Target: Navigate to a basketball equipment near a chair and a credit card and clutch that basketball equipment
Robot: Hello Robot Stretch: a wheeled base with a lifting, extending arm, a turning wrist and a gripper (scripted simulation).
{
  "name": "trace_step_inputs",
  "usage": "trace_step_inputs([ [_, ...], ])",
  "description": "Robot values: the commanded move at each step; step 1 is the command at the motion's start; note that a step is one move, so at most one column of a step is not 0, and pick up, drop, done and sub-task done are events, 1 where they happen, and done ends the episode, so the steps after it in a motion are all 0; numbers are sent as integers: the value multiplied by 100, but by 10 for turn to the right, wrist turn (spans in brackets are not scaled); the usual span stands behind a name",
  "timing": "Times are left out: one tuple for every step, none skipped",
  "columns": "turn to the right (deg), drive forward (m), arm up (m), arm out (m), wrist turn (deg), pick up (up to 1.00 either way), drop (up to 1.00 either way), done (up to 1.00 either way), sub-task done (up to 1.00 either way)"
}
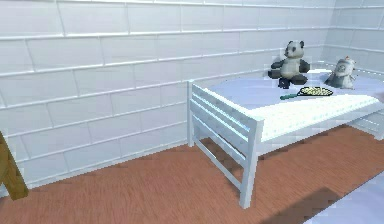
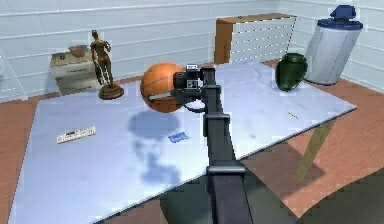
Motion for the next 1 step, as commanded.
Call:
trace_step_inputs([
  [0,0,0,0,0,0,0,100,0],
])
